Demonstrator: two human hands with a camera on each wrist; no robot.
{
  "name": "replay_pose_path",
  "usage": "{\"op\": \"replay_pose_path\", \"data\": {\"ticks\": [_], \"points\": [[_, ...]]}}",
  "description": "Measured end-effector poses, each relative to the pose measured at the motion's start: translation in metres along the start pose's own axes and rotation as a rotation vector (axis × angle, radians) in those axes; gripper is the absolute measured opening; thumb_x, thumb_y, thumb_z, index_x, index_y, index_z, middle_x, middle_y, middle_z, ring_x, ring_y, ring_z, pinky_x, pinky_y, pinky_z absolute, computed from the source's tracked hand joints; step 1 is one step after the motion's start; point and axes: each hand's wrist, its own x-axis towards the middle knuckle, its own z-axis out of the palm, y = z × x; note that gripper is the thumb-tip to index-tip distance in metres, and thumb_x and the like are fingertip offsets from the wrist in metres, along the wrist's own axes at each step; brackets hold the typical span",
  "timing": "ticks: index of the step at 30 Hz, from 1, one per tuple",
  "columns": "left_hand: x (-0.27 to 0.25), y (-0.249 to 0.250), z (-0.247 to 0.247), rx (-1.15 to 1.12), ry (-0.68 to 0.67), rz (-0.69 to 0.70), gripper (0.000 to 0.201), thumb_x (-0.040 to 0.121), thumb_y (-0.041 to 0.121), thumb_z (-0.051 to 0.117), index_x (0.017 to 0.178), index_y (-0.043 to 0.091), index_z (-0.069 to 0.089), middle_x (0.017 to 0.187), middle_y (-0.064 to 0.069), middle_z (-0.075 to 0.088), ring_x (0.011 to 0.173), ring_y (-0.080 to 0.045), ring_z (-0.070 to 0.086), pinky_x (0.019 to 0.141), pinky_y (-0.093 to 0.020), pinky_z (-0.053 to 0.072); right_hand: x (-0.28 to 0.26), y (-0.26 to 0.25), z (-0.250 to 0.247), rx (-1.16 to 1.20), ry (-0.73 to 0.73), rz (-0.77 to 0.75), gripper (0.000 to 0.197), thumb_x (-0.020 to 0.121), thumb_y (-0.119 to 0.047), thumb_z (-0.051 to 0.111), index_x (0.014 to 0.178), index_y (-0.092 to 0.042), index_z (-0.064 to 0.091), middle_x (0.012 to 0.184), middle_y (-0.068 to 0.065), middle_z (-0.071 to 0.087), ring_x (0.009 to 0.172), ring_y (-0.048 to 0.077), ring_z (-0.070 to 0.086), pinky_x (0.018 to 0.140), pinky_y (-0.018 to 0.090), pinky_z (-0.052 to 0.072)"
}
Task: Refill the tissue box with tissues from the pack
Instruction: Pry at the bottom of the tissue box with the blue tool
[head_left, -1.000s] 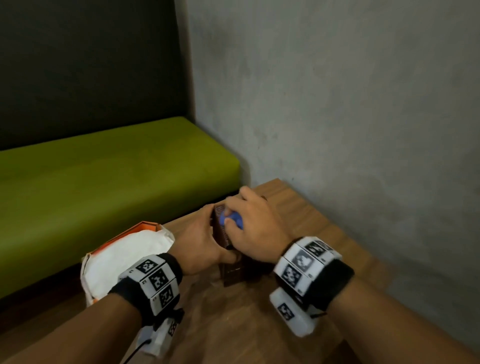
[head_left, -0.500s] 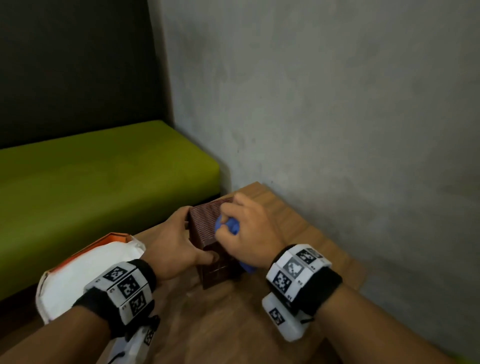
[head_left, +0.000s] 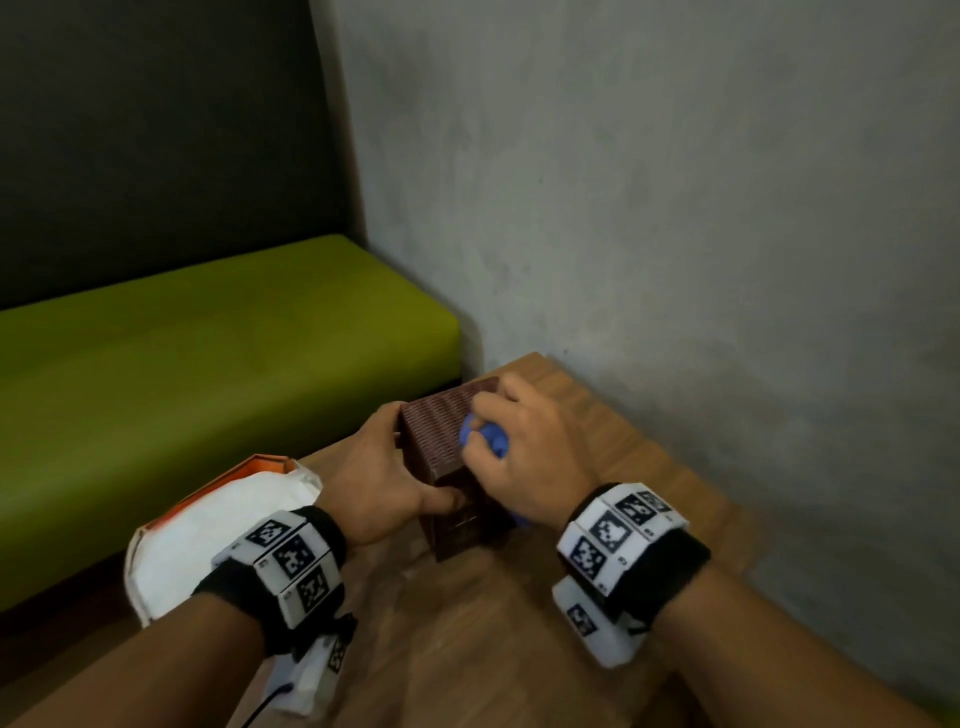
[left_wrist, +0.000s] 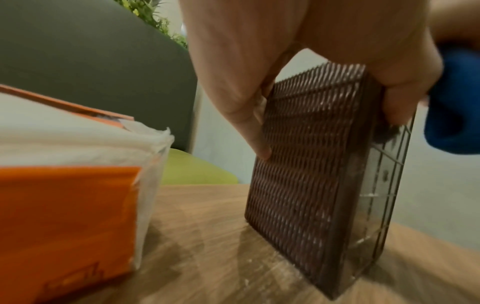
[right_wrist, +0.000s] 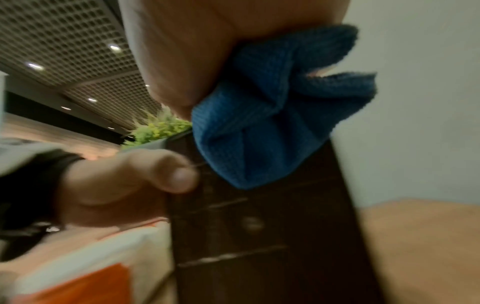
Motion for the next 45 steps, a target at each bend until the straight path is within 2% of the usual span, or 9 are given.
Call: {"op": "replay_pose_path", "data": {"ticks": [9, 12, 14, 18, 26, 31, 37, 40, 45], "points": [[0.000, 0.010, 0.002, 0.008, 0.004, -0.054, 0.091, 0.051, 0.031, 0.095, 0.126, 0.026, 0.046, 0.110, 0.016, 0.061, 0.093, 0.009, 0.055, 0.076, -0.019, 0.050, -0.006, 0.047, -0.006, 0.071, 0.143, 0.360, 0.023, 0.086, -0.023, 0.057, 0.070, -0.022, 0.041, 0.080, -0.001, 0.047, 0.070, 0.017, 0.045, 0.064, 0.036, 0.041], [0.002, 0.001, 0.004, -0.194, 0.064, -0.205, 0.113, 0.046, 0.047, 0.094, 0.140, 0.026, 0.036, 0.117, 0.009, 0.061, 0.102, -0.009, 0.064, 0.087, -0.029, 0.055, -0.010, 0.054, -0.007, 0.124, 0.248, 0.526, 0.012, 0.088, -0.025, 0.056, 0.081, -0.016, 0.054, 0.090, 0.004, 0.057, 0.085, 0.022, 0.055, 0.080, 0.041, 0.046], [0.003, 0.001, 0.008, -0.373, 0.035, -0.346, 0.105, 0.053, 0.051, 0.091, 0.140, 0.025, 0.040, 0.118, 0.003, 0.065, 0.101, -0.019, 0.069, 0.085, -0.038, 0.057, -0.013, 0.051, -0.002, 0.131, 0.207, 0.528, 0.010, 0.089, -0.027, 0.055, 0.087, -0.017, 0.056, 0.094, 0.003, 0.058, 0.090, 0.022, 0.055, 0.083, 0.039, 0.045], [-0.008, 0.023, 0.014, -0.604, -0.196, -0.534, 0.032, 0.087, 0.035, 0.071, 0.110, 0.013, 0.072, 0.075, 0.001, 0.078, 0.062, -0.010, 0.073, 0.055, -0.022, 0.054, -0.015, 0.043, 0.018, 0.130, 0.004, 0.485, 0.006, 0.090, -0.029, 0.054, 0.090, -0.022, 0.054, 0.099, 0.001, 0.055, 0.092, 0.020, 0.053, 0.079, 0.035, 0.043], [-0.021, -0.009, 0.005, -0.304, -0.460, -0.664, 0.058, 0.066, 0.064, 0.075, 0.105, 0.021, 0.072, 0.087, -0.002, 0.072, 0.079, -0.021, 0.065, 0.075, -0.035, 0.054, -0.005, 0.045, 0.023, 0.075, -0.196, 0.312, 0.011, 0.091, -0.031, 0.052, 0.096, -0.023, 0.058, 0.102, -0.003, 0.051, 0.089, 0.019, 0.054, 0.078, 0.041, 0.049], [-0.019, -0.015, 0.002, -0.093, -0.666, -0.518, 0.066, 0.058, 0.055, 0.085, 0.118, 0.035, 0.064, 0.111, 0.002, 0.072, 0.097, -0.018, 0.068, 0.092, -0.033, 0.055, -0.002, 0.047, 0.026, 0.059, -0.253, 0.217, 0.007, 0.090, -0.028, 0.053, 0.092, -0.023, 0.059, 0.101, -0.004, 0.052, 0.087, 0.018, 0.054, 0.076, 0.043, 0.051], [0.005, -0.020, -0.008, 0.392, -0.454, -0.040, 0.153, 0.032, 0.078, 0.084, 0.156, 0.035, 0.006, 0.148, 0.020, 0.040, 0.136, -0.008, 0.044, 0.113, -0.033, 0.036, -0.002, 0.052, 0.022, 0.056, -0.334, 0.145, 0.014, 0.089, -0.035, 0.049, 0.094, -0.026, 0.058, 0.100, -0.005, 0.051, 0.087, 0.018, 0.054, 0.077, 0.044, 0.050], [0.008, -0.030, 0.001, 0.250, -0.474, -0.010, 0.156, 0.034, 0.069, 0.090, 0.156, 0.038, -0.003, 0.150, 0.020, 0.039, 0.136, -0.006, 0.043, 0.115, -0.034, 0.035, -0.004, 0.053, 0.018, 0.101, -0.329, 0.154, 0.017, 0.092, -0.031, 0.047, 0.094, -0.021, 0.061, 0.098, -0.005, 0.051, 0.088, 0.015, 0.053, 0.080, 0.039, 0.048], [-0.001, -0.044, 0.023, 0.206, -0.283, 0.037, 0.136, 0.038, 0.052, 0.090, 0.148, 0.032, 0.012, 0.132, 0.012, 0.043, 0.114, -0.007, 0.053, 0.098, -0.032, 0.049, 0.003, 0.032, 0.033, 0.013, -0.289, 0.187, 0.015, 0.092, -0.026, 0.049, 0.097, -0.016, 0.060, 0.101, 0.000, 0.054, 0.091, 0.021, 0.055, 0.080, 0.042, 0.049]]}}
